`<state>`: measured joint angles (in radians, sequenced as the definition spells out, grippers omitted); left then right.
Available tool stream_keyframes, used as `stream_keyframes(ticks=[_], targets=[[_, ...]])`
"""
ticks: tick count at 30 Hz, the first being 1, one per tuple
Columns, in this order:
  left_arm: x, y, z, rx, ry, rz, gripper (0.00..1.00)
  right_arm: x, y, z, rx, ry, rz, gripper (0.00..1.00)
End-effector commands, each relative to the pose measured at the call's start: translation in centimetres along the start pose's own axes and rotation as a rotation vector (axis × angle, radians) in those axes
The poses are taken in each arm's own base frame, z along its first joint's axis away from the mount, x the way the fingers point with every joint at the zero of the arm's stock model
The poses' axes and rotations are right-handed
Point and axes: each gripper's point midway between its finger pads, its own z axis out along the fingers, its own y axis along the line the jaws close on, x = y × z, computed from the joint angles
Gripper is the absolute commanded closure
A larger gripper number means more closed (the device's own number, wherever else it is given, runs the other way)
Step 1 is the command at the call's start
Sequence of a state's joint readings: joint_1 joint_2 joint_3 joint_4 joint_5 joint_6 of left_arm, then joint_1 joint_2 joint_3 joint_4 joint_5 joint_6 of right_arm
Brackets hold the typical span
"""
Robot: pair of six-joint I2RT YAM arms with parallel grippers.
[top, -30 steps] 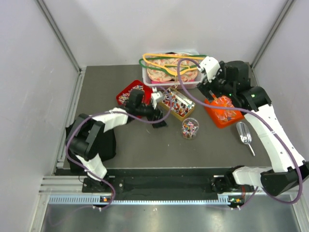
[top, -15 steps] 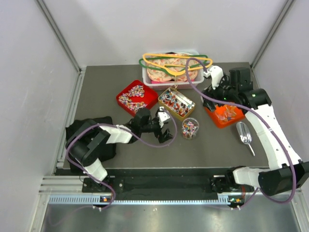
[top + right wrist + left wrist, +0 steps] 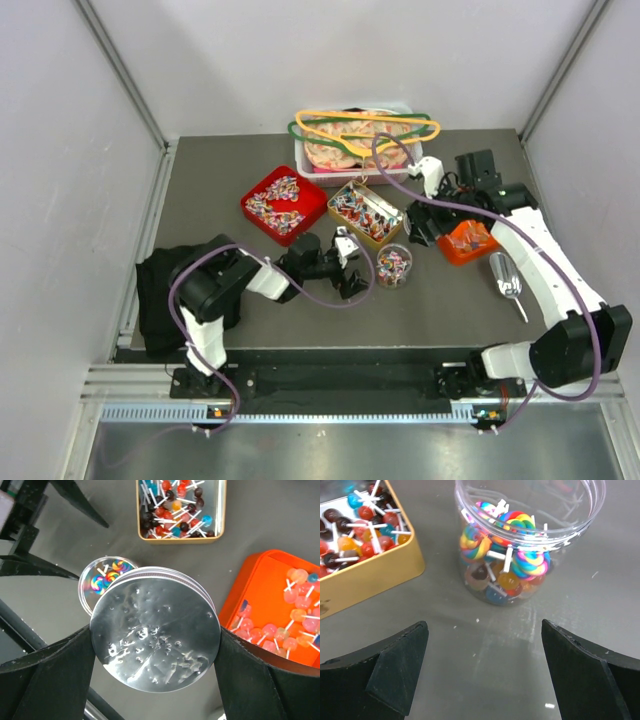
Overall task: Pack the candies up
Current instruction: Close the bottle lid on the packing bottle.
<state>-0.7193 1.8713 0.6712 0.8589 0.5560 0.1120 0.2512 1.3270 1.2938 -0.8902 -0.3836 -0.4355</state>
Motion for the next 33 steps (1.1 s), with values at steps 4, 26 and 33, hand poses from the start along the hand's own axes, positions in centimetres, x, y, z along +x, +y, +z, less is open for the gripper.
stream_keyframes(ticks=[4,26,33], targets=[[-4.4,-0.5,1.7,0.032,-0.230,0.042,0.01,1.1,1.6,2.1,-0.060,0.030,-0.024,0.34],[-1.4,-3.9,4.7,0.099,-0.272,0.063,0.01,3.2,4.7,4.1,-0.245,0.075,0.027,0.35],[-1.6,-3.7,5.0,0.071,-0.335,0.080,0.01,4.1,3.9,5.0,-0.206,0.110,0.035,0.34]])
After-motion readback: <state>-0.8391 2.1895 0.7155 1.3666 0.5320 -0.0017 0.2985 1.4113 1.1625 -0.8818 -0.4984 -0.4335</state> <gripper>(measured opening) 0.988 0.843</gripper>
